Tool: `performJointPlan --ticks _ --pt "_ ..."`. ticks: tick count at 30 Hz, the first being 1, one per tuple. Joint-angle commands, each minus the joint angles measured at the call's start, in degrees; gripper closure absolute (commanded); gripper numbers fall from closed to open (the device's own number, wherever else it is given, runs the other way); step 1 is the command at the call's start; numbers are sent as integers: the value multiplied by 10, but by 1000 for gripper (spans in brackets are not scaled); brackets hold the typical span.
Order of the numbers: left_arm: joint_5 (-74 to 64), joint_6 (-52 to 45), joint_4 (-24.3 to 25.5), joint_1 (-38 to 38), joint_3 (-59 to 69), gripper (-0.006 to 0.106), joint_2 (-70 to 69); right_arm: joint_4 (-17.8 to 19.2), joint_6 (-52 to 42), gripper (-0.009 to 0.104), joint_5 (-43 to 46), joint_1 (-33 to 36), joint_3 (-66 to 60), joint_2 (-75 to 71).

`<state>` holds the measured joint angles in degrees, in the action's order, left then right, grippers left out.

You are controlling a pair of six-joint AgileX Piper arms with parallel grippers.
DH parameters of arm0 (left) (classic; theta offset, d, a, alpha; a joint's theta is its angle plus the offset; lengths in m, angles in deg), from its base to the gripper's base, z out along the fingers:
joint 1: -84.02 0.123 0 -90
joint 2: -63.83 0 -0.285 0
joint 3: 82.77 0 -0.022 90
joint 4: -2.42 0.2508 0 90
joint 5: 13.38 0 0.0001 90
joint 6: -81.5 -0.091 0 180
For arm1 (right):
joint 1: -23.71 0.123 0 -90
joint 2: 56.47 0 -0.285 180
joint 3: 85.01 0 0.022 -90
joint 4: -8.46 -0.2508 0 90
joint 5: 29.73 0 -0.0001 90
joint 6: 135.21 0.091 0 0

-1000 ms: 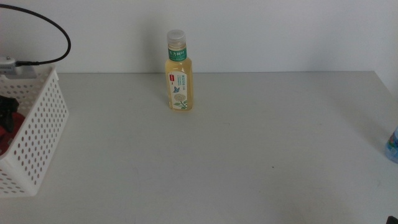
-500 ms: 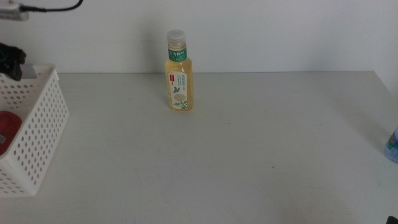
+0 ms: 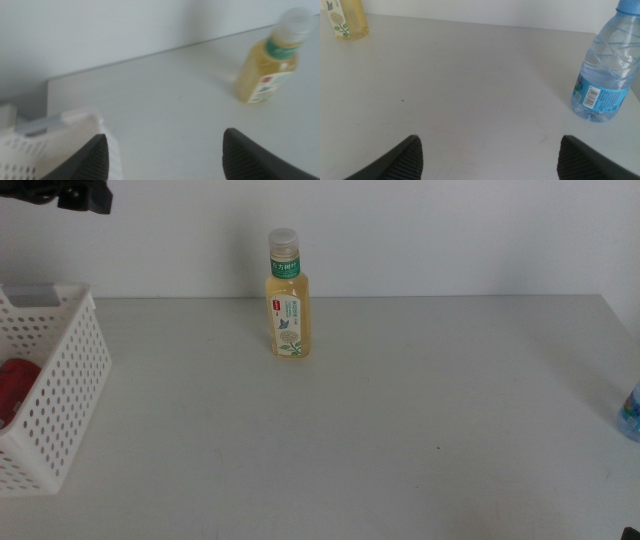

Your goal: Use arms to grab the bottles and put them into the dustbin to the left of the table.

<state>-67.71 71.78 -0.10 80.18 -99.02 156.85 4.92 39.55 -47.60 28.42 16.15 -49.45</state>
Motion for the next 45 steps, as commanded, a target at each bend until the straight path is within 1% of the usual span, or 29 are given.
performJointPlan --ticks 1,4,7,11,14,17,23,34,37,39,42,45 --pt "90 8 12 -41 37 26 -62 4 -3 24 41 -5 6 -12" --pt "253 8 25 -99 176 26 -137 4 -3 24 41 -5 6 -12" --pt "418 8 33 -142 317 26 -202 4 -3 24 41 -5 6 -12" --pt "591 14 32 -171 474 26 -260 4 -3 24 41 -5 6 -12" --pt "656 42 32 -178 560 26 -281 4 -3 24 41 -5 6 -12" --pt "681 90 32 -178 618 26 -289 4 -3 24 41 -5 6 -12" --pt "700 152 33 -178 685 26 -288 4 -3 24 41 -5 6 -12" --pt "700 153 33 -178 706 26 -284 4 -3 24 41 -5 6 -12" --pt "713 153 55 -178 706 25 -270 4 -3 24 41 -5 6 -12" --pt "749 154 87 -178 706 21 -252 4 -3 24 41 -5 6 -12" --pt "832 190 137 -178 706 15 -210 4 -3 24 41 -5 6 -12" --pt "919 227 142 -178 703 10 -155 4 -3 24 41 -5 6 -12"
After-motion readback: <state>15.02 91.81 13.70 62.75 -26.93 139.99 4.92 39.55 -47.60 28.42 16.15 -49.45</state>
